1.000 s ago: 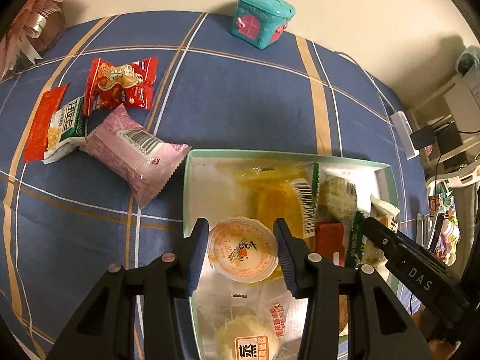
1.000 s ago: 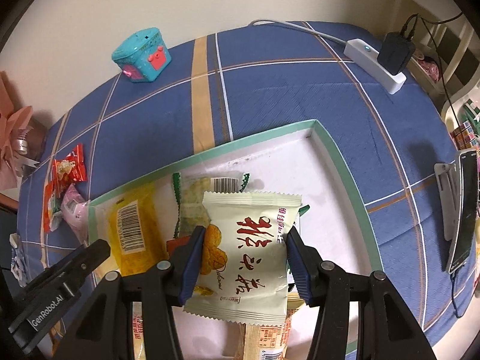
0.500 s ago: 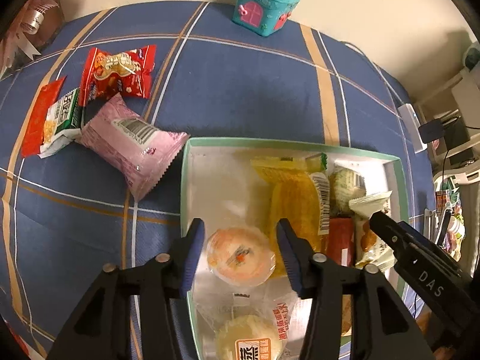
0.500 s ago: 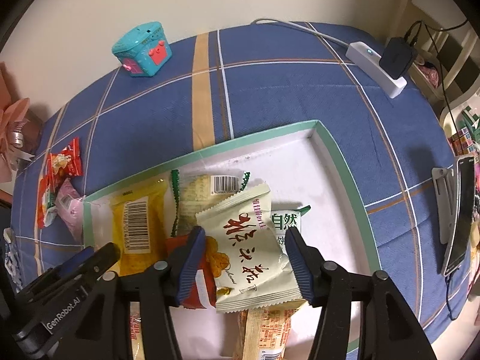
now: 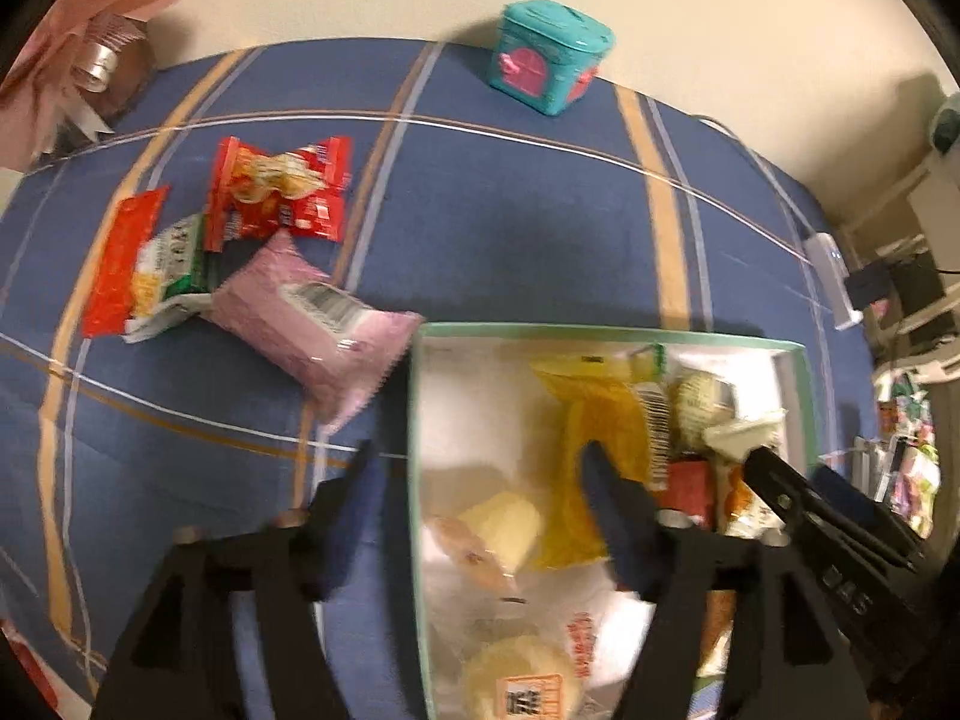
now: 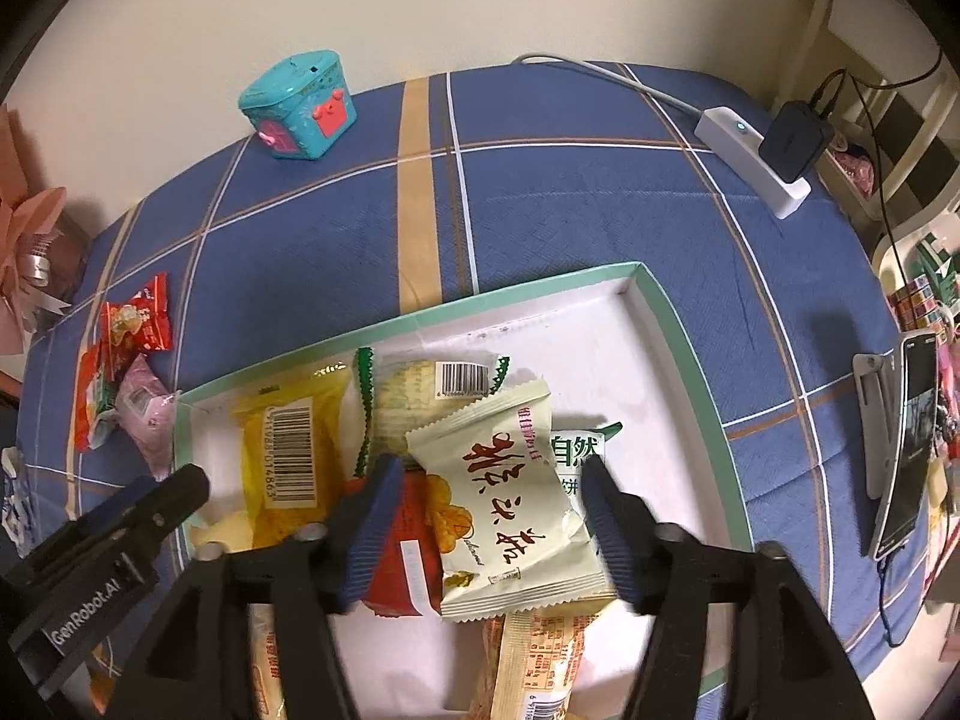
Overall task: Organize snacks
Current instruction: 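Open both tools to drop the pastry bag and jelly cup into the tray, then withdraw both tools from the tray toward the remaining snacks, then grasp the red rectangular pack with the left tool while the right grasps the pink bag, then carry the red pack and pink bag over the tray with both tools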
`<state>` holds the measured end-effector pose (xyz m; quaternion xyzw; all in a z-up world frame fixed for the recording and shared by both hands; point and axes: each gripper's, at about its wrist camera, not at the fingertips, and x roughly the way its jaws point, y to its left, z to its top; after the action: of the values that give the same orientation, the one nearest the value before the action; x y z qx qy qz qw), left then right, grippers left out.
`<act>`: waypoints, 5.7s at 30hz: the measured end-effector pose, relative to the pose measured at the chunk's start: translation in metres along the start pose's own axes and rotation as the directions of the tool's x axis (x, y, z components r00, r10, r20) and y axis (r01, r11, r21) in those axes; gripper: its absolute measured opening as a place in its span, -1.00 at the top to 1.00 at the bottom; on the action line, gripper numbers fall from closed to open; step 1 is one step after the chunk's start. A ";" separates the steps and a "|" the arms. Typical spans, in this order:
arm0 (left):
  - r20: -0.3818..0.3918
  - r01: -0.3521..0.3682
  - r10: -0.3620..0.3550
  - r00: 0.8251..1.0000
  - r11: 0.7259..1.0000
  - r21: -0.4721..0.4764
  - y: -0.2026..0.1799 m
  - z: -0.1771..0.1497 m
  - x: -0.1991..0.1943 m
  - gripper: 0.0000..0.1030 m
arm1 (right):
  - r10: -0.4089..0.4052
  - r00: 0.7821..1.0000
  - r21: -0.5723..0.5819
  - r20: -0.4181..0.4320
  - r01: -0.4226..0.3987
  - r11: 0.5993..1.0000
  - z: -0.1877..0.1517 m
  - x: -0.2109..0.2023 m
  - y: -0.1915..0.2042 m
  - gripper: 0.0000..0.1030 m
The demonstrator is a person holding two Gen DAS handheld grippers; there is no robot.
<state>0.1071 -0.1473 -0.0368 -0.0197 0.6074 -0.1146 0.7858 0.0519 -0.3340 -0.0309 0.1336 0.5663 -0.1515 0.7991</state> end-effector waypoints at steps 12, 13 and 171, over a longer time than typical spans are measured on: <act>0.074 -0.146 0.146 0.986 0.989 -0.005 0.018 0.004 -0.004 -0.95 | -0.034 0.999 -0.030 0.037 0.035 0.999 0.000 -0.002 0.005 -1.00; 0.079 -0.153 0.153 0.985 0.988 -0.005 0.019 0.005 -0.004 -0.96 | -0.036 0.999 -0.030 0.039 0.037 0.999 0.000 -0.002 0.005 -1.00; 0.053 0.099 -0.102 0.993 0.994 0.048 -0.043 -0.058 -0.042 0.10 | 0.115 0.991 0.036 0.069 -0.118 0.992 -0.043 -0.055 -0.033 0.20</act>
<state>0.0350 -0.1746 -0.0045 -0.0358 0.5809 -0.1671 0.7958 -0.0155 -0.3425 0.0056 0.1772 0.5274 -0.1204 0.8222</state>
